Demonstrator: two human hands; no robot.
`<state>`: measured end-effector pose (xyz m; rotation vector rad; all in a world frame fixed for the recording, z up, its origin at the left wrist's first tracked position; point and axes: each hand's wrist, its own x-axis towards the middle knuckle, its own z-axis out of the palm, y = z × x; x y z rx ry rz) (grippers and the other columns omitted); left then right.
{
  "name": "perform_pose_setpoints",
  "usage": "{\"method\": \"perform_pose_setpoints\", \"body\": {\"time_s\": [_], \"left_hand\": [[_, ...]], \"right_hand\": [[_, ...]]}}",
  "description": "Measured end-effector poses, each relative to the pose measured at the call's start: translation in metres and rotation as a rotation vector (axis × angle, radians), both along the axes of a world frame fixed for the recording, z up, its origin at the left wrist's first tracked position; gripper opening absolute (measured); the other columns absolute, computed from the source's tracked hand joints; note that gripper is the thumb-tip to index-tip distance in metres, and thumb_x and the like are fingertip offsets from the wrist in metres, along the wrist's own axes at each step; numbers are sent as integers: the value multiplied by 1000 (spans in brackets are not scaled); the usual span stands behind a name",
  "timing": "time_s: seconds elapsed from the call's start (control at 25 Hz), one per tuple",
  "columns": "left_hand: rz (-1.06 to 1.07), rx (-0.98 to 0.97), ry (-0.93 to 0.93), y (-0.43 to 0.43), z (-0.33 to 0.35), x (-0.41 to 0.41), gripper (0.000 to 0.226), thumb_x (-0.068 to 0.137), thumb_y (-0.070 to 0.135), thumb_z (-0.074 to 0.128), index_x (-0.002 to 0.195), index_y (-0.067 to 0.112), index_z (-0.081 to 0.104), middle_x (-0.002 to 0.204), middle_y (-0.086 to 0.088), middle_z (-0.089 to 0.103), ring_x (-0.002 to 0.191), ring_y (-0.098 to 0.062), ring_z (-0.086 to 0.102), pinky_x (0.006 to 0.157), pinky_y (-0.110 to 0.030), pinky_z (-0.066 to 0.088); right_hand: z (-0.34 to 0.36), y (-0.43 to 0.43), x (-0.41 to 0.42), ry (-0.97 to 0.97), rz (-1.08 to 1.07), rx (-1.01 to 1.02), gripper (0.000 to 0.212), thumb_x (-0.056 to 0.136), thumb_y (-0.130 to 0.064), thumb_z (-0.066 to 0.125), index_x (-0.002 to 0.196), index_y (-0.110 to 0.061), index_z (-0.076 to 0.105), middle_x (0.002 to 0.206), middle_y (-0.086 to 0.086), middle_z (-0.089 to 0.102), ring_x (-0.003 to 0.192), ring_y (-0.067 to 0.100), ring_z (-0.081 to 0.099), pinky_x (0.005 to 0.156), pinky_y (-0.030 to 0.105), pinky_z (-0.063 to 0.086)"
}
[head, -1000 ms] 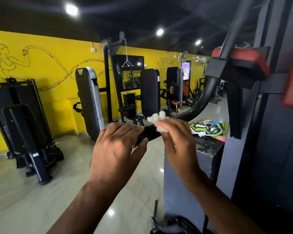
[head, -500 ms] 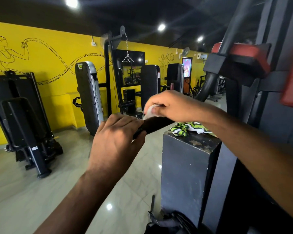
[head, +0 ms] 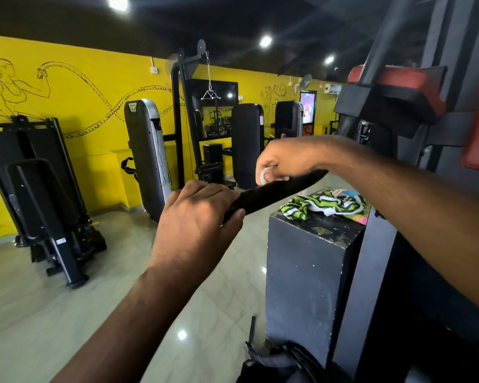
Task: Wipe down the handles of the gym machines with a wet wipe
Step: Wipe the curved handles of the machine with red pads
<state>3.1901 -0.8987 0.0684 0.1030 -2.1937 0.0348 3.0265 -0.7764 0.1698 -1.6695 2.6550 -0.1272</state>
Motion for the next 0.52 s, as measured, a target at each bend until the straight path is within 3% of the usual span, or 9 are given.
{"method": "perform_pose_setpoints", "body": {"time_s": [0.16,0.28,0.4,0.44,0.52], "left_hand": [[-8,3,-6,2,0,1,32,83,36,59,108,22,73,101,4,73,97,-24,60,76,-35,41],[3,7,-14,1,-2,0,33,84,37,58,110,22,72,104,4,72,100,-23,59,78,-35,40],[8,27,-20,3,-4,-3,34,84,36,58,110,20,73,105,3,73,102,-24,60,80,-38,43],[13,33,-16,4,-4,-6,34,83,35,58,110,19,73,105,2,73,102,-25,60,80,-38,43],[23,24,-13,9,-5,-9,33,84,34,58,109,20,72,106,3,73,103,-25,60,81,-38,42]], "right_hand": [[-36,19,8,134,7,-387,20,98,-12,55,110,-20,70,102,-7,68,91,8,63,74,20,48],[-71,27,10,200,-205,-785,21,96,-9,58,111,-15,71,103,4,72,93,18,65,83,36,54],[-124,13,33,350,-239,-1143,29,88,4,62,113,-11,71,109,4,70,103,21,58,91,25,44],[-138,6,40,304,-219,-1288,29,87,3,65,112,-10,70,111,4,68,104,19,58,92,24,46],[-155,-9,50,-54,-313,-1630,23,88,-3,69,109,-13,69,110,2,66,103,14,62,88,29,53]]}}
